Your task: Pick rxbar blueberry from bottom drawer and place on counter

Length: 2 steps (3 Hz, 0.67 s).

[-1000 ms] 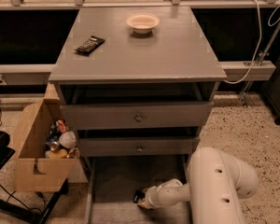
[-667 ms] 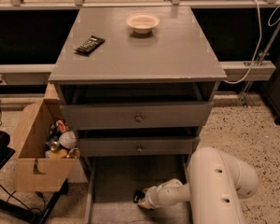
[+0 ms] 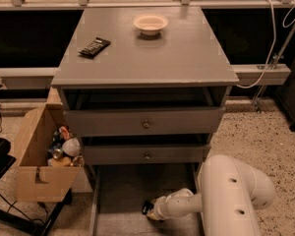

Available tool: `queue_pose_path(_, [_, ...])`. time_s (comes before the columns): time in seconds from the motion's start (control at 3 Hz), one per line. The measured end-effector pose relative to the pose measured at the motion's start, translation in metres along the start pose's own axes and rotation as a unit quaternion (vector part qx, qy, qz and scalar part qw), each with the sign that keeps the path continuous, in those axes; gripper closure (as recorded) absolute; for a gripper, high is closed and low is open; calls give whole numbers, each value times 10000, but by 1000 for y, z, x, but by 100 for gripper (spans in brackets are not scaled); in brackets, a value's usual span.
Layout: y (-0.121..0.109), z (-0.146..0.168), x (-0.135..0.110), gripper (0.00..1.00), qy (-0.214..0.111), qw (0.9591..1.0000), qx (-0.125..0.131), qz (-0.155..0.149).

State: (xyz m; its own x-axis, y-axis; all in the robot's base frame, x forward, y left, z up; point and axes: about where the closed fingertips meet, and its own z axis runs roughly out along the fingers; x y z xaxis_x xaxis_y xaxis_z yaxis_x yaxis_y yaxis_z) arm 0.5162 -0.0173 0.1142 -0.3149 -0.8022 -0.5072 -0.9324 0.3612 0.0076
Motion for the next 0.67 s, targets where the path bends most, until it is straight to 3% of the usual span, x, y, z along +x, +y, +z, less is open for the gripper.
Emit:
queue_pose_path(0.33, [-3, -55, -33, 100, -210, 9998, 10, -14])
queue_pose_path(0.67, [-16, -131, -74, 100, -463, 9989, 71, -90])
